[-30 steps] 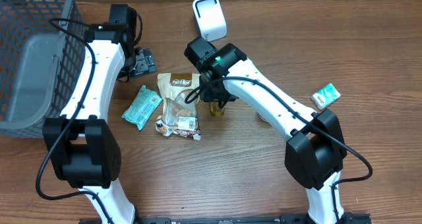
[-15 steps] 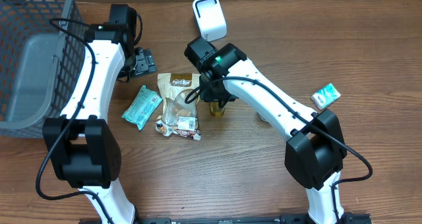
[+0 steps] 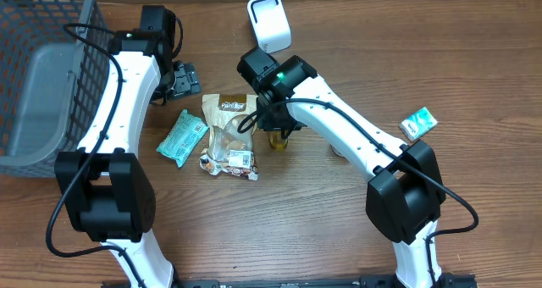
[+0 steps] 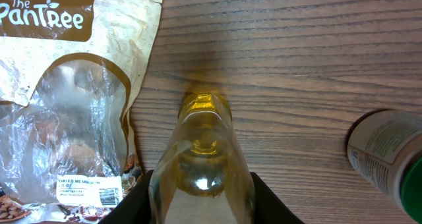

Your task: Scan the item barcode

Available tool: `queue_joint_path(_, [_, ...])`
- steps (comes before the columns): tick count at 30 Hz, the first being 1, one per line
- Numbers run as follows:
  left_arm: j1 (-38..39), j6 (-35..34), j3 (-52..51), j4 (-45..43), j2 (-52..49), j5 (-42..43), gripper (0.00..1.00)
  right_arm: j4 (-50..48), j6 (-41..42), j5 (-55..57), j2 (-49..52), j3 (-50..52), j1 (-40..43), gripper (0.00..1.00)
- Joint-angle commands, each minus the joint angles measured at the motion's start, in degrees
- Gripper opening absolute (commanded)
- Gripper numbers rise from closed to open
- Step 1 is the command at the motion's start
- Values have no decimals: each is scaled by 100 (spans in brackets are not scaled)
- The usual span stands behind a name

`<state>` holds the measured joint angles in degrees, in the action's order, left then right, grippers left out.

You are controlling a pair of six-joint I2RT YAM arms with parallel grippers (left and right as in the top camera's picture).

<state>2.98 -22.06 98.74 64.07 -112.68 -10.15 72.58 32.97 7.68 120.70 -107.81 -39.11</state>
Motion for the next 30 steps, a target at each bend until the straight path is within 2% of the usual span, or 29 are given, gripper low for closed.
queue_joint_path(1, [9,87,109,-2,-44,-76,100,-26,-2,20,-13,35,-13,23])
queue_joint_path(5, [9,87,109,-2,-44,-76,100,-26,0,20,-15,33,-13,17])
queue_joint_path(9, [9,87,109,-2,-44,-76,100,39,0,-2,-22,-24,46,16])
queue_joint_path(16, [9,87,109,-2,-44,-76,100,319,-280,-651,-258,-310,372,12])
queue_joint_path(23, [9,87,109,-2,-44,-76,100,319,-1029,-2216,-828,-317,994,11])
queue_joint_path(30, [9,87,109,-2,-44,-76,100,520,-2308,-4391,-1191,-317,1801,11])
